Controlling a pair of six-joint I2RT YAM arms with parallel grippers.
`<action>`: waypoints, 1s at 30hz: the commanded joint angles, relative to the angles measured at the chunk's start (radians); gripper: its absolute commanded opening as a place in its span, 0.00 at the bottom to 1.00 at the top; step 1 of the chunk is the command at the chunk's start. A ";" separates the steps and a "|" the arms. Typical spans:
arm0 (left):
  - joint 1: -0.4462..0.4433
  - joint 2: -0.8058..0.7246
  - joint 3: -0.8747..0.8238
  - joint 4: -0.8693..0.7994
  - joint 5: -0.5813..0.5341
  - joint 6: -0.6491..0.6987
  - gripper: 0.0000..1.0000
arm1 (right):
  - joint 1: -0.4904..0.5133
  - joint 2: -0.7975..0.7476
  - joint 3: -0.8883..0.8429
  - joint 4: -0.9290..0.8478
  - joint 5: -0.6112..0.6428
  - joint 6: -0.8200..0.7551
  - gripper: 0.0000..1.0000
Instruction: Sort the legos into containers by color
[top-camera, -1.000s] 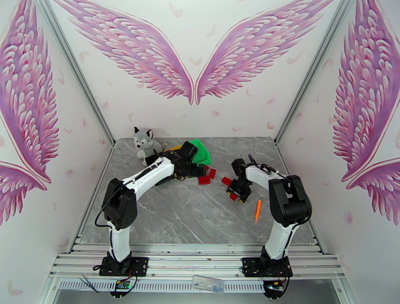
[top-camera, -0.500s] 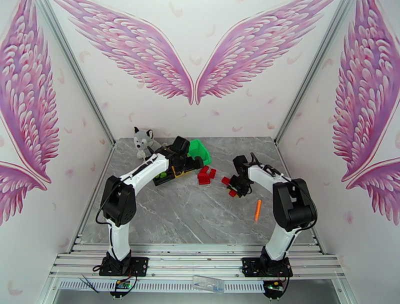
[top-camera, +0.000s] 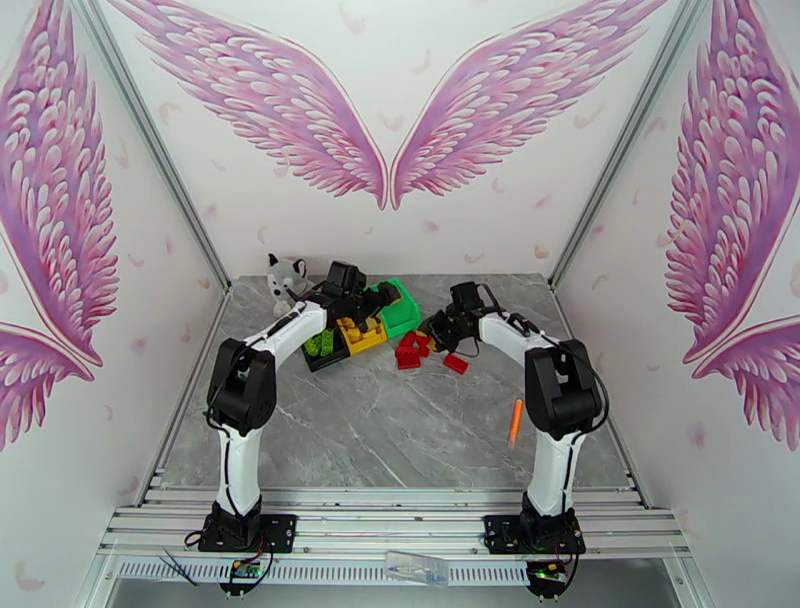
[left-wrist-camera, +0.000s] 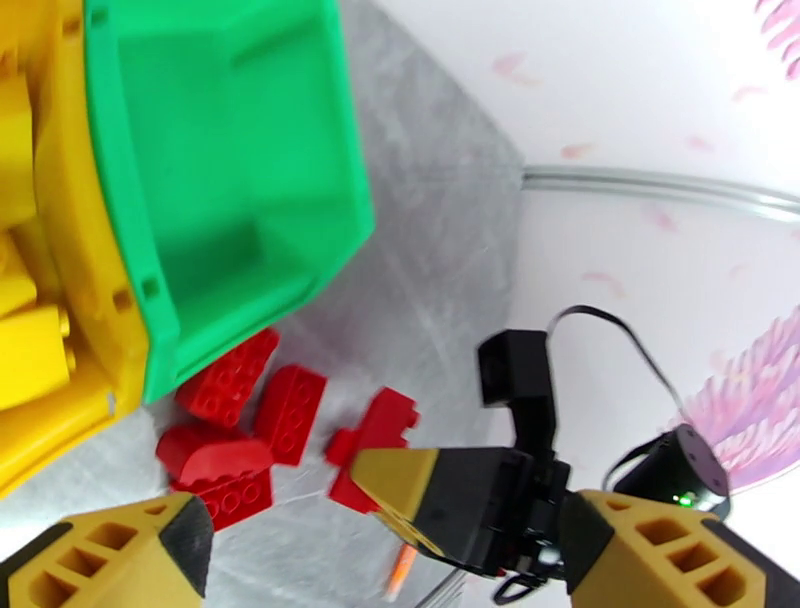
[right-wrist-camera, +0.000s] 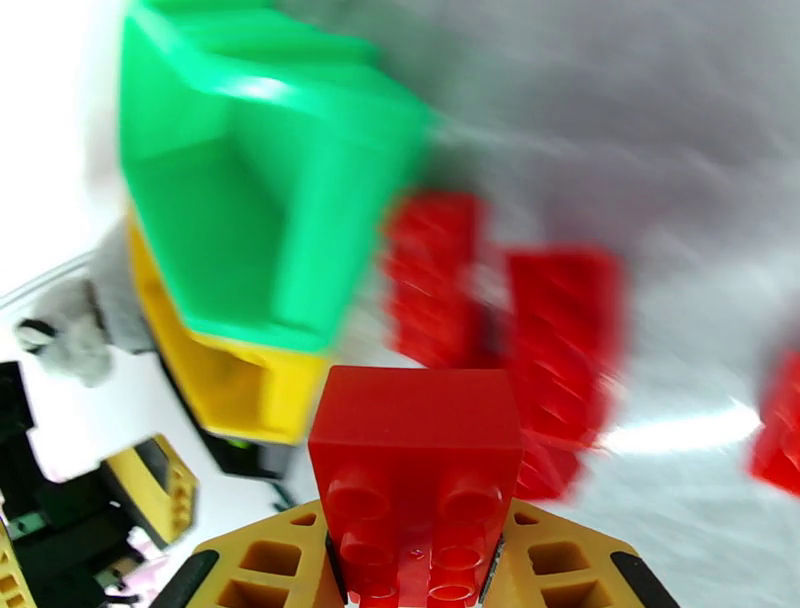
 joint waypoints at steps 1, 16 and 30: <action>0.011 0.010 0.025 0.062 0.032 -0.057 0.97 | 0.006 0.097 0.132 0.092 -0.077 0.096 0.37; 0.013 -0.056 -0.013 -0.030 -0.013 0.018 0.97 | 0.020 0.281 0.490 -0.009 -0.124 0.085 0.65; -0.043 -0.110 -0.019 -0.290 -0.167 0.226 0.96 | -0.005 -0.008 0.219 -0.532 0.341 -0.450 0.92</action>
